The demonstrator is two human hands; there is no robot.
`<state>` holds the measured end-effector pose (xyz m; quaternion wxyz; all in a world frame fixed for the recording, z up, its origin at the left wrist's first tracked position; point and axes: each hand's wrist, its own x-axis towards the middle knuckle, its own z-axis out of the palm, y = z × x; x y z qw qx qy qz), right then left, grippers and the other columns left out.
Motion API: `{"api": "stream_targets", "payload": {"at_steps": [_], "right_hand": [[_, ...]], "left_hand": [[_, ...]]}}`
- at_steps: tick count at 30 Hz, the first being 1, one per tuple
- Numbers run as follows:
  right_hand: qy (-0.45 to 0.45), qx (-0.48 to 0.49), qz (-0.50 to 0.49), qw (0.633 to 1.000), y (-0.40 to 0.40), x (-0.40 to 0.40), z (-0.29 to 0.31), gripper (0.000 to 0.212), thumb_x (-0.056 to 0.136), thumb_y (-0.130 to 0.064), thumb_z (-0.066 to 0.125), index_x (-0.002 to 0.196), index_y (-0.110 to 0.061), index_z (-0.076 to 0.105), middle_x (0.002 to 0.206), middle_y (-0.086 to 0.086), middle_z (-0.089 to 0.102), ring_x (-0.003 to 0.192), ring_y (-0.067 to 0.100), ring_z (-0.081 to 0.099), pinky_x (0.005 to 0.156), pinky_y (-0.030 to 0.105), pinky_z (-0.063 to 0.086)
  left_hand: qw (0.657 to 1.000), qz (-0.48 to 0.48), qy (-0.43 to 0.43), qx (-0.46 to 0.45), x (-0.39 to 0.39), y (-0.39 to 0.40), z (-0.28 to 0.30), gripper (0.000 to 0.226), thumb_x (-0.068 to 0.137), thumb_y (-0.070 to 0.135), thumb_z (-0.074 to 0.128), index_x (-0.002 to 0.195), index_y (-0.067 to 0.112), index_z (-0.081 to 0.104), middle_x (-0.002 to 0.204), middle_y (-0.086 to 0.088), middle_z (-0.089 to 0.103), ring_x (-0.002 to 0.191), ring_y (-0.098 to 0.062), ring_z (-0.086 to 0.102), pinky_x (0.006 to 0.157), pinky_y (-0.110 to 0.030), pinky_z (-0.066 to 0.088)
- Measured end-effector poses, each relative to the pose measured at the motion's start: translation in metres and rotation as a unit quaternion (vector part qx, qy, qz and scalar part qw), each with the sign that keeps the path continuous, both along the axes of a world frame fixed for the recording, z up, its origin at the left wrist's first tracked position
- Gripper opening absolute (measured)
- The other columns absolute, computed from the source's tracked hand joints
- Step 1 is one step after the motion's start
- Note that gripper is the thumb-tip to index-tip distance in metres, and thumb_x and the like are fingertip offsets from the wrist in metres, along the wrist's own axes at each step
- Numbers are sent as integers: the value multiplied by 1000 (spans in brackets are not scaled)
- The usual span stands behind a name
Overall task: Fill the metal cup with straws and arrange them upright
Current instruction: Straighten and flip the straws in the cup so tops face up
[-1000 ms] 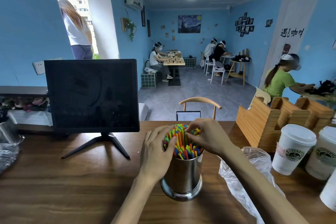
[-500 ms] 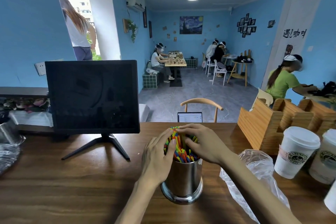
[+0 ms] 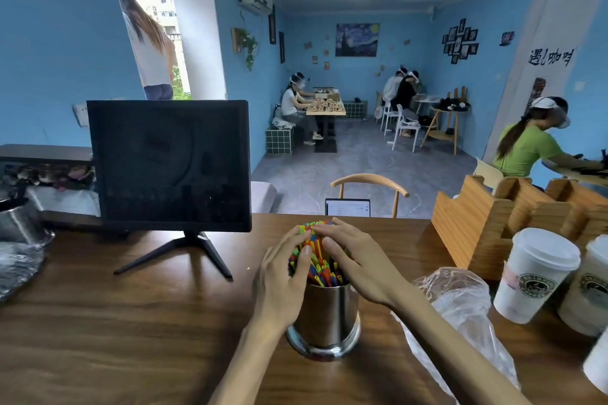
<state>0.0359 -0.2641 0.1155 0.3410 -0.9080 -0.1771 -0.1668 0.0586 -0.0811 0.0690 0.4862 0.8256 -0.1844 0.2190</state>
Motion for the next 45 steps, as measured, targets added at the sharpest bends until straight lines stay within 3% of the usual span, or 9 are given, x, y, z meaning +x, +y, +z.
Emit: {"api": "stream_targets", "payload": {"at_steps": [5,8,14,18,21,26,33,38,45], "right_hand": [[-9,0,-9,1000,1,-3,-6,46,100,-45,40,143,-35,54,148,-19,48,148,0,23,118,25,19],[-18,3,-15,1000,3,-5,-7,46,99,-38,42,143,-34,54,144,-24,47,145,-3,23,116,24,19],[-9,23,-24,999,7,-8,-8,46,98,-40,42,142,-34,56,148,-16,53,149,5,28,116,24,20],[-6,34,-38,999,8,-8,-9,47,96,-39,44,141,-35,57,148,-13,54,148,6,30,119,33,25],[-4,42,-45,998,11,-9,-11,47,96,-38,44,141,-37,56,148,-14,53,148,6,29,120,37,27],[-24,57,-56,997,14,-9,-15,47,95,-33,46,141,-33,58,146,-13,55,144,1,31,119,40,31],[-32,60,-68,995,16,-11,-17,44,98,-25,51,140,-34,58,136,-28,46,144,1,32,119,41,32],[-27,63,-74,995,18,-11,-18,47,96,-33,45,141,-35,58,139,-29,46,147,4,31,120,42,31],[-34,71,-82,994,21,-12,-18,47,96,-34,45,141,-35,58,136,-36,40,145,-1,31,120,45,31]], "left_hand": [[1000,8,9,-25,-3,-5,-3,43,98,60,36,129,43,60,143,23,53,131,1,48,112,-35,42],[999,8,8,-39,-5,-7,-3,41,98,59,37,127,43,60,142,24,54,130,3,48,112,-32,42],[995,-6,36,-96,-8,-13,0,31,95,55,41,118,51,60,136,28,55,129,5,48,112,-34,42],[987,-45,86,-131,-9,-9,7,35,95,48,48,124,40,65,141,21,54,131,2,48,112,-41,43],[988,-66,88,-109,-13,-1,14,40,94,57,50,129,41,61,139,19,53,131,-2,49,111,-42,45],[997,-10,-58,-40,-35,11,6,32,94,46,56,124,34,61,126,11,50,127,-11,50,109,-28,41],[995,-64,-74,30,-45,23,-2,37,93,45,60,129,37,65,137,9,47,129,-9,50,106,-7,32],[993,-64,-59,86,-43,28,1,41,94,52,54,134,48,58,143,18,40,133,-5,44,107,-8,30],[991,-49,-50,111,-39,29,10,39,92,60,50,127,48,60,136,21,40,129,1,37,106,-17,32]]}}
